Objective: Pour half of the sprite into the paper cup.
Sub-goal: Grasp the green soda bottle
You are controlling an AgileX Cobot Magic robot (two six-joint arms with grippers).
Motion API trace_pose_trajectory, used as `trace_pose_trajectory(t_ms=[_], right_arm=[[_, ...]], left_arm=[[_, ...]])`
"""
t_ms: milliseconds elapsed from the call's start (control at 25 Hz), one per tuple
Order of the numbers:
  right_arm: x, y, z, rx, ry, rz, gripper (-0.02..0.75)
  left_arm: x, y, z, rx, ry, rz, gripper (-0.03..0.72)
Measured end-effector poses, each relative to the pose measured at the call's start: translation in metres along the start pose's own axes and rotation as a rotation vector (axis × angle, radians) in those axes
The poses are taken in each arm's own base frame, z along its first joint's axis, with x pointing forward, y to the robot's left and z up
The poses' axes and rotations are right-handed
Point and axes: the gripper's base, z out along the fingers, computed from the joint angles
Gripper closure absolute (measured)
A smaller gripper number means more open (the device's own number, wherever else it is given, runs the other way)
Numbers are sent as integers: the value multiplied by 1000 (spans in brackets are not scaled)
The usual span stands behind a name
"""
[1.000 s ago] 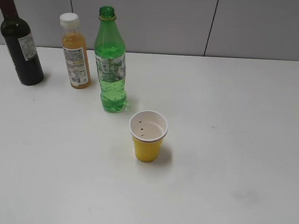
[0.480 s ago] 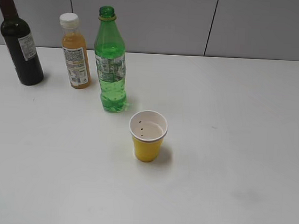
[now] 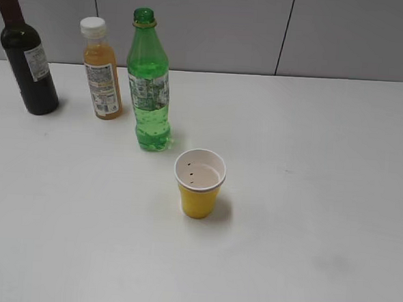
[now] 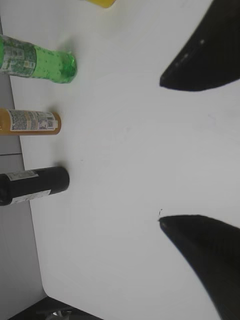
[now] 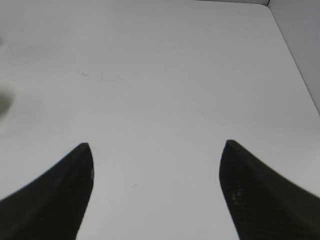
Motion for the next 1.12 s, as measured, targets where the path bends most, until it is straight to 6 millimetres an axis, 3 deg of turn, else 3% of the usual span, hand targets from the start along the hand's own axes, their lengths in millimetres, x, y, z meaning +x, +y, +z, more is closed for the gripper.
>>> trace_pose_trajectory(t_ms=[1120], right_arm=[[0,0,0,0,1,-1,147]], left_arm=[[0,0,0,0,0,0,101]])
